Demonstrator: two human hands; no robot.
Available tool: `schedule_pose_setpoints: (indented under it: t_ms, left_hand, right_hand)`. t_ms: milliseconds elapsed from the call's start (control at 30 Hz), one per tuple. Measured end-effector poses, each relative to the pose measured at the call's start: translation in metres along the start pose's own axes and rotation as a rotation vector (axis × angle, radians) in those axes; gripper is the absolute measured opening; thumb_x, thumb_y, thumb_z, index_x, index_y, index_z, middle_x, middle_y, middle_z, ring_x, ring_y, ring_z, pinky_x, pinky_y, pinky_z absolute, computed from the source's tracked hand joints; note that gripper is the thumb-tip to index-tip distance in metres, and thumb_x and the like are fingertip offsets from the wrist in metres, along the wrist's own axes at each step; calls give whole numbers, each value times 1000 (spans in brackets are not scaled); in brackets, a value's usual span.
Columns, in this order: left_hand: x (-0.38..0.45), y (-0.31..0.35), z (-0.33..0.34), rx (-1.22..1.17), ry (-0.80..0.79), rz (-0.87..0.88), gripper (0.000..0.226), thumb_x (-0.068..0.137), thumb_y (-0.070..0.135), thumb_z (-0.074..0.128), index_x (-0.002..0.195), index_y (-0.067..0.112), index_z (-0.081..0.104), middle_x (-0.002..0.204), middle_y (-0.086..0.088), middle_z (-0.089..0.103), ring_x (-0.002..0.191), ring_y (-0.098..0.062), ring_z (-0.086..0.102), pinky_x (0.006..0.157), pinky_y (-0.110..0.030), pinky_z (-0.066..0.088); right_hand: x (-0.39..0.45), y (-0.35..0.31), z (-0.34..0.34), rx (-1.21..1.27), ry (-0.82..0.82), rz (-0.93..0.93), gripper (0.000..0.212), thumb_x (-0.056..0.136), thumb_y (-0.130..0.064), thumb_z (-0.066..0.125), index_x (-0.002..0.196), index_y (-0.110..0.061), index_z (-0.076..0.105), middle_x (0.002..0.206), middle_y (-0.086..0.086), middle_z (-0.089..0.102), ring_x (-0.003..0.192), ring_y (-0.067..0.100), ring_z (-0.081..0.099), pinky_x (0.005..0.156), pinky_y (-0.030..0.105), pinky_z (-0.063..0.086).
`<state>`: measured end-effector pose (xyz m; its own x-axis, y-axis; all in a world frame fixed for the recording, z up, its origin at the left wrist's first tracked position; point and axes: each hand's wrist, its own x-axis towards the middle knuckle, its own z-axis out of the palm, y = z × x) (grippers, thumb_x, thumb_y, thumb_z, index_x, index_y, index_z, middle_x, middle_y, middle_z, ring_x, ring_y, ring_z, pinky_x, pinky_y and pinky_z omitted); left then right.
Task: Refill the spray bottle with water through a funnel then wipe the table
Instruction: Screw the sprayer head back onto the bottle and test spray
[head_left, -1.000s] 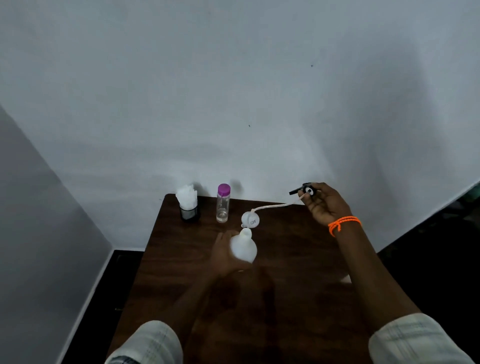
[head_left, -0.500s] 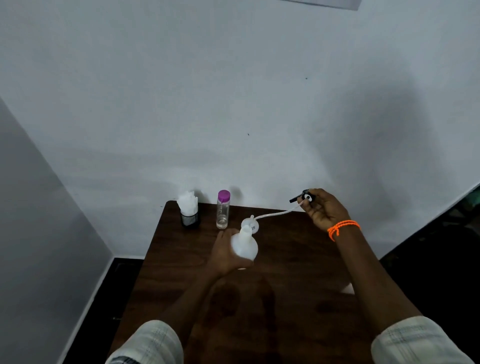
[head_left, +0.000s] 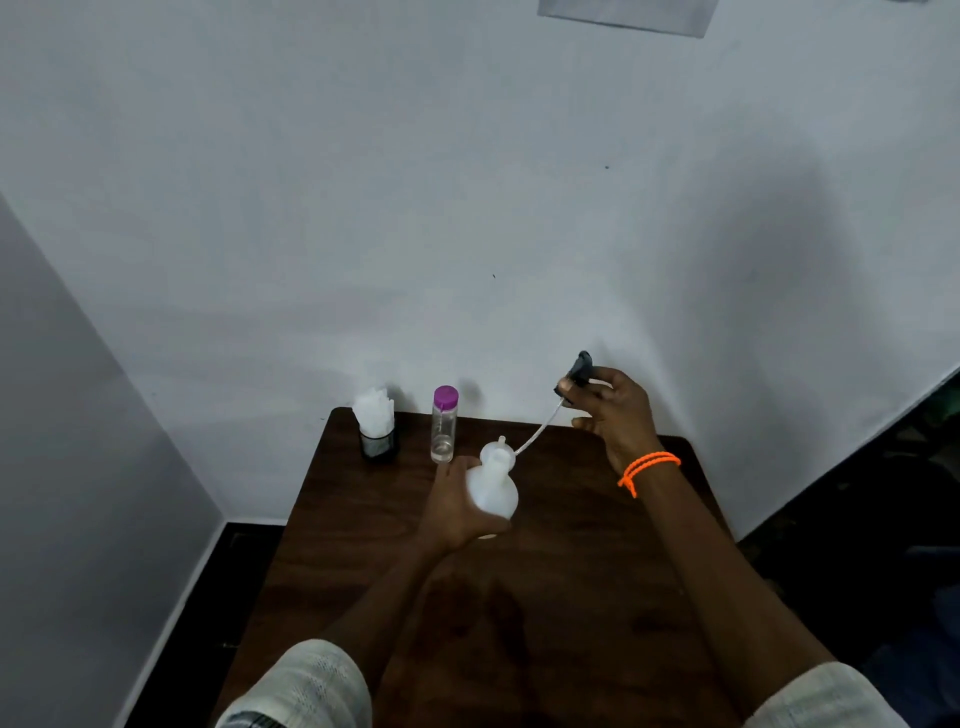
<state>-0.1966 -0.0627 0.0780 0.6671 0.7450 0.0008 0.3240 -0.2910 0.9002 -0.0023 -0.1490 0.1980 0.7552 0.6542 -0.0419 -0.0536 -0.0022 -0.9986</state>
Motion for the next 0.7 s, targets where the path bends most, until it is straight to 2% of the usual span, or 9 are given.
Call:
schedule_pose_setpoints:
  t_ms: [100,167,267,367,500,600,700]
  left_hand:
    - [0,-13,-2,31,2,-11,64,59,21,95,109,25,55,104,20,45,95,11,52,71,0,39]
    - [1,-17,-2,33,1,-18,77,54,25,96,118,23,54,109,22,42,100,14,48,72,-2,40]
    - [4,-18,-1,47,-1,-15,87,49,34,97,123,26,51,117,12,41,103,13,45,73,-3,38]
    - [6,-17,0,59,-12,-19,93,48,36,97,127,28,48,123,6,38,102,6,45,72,-3,36]
    - [11,-18,3,46,-7,-16,96,48,36,97,130,26,49,123,1,39,102,1,47,72,-1,36]
    - [14,-19,4,64,3,5,99,47,42,95,132,29,47,125,1,39,109,-10,48,77,-11,39]
    - [17,-19,4,73,15,28,98,47,40,94,132,27,46,126,1,38,110,-13,47,83,-20,42]
  right_hand:
    - [-7,0,13,-66,25,-92,48,73,-15,90,109,-4,60,93,10,78,90,26,75,62,34,57]
    - [-12,4,21,-115,19,-151,44,71,-13,91,101,-2,60,89,10,77,85,29,75,63,38,60]
    - [-19,14,32,-152,-19,-225,37,67,-14,93,88,-5,63,85,11,77,77,33,74,69,45,62]
    - [-24,29,42,-207,-44,-246,37,63,-14,95,88,-8,68,86,7,78,82,25,76,78,42,62]
    - [-31,53,51,-272,-88,-220,31,66,-18,93,92,-14,77,86,1,79,84,20,76,82,48,61]
    - [-33,64,54,-337,-101,-206,23,72,-23,89,93,-20,79,87,-5,79,88,14,75,84,47,60]
    - [-37,67,55,-391,-119,-206,21,76,-25,87,96,-22,80,90,-10,79,91,7,74,86,46,59]
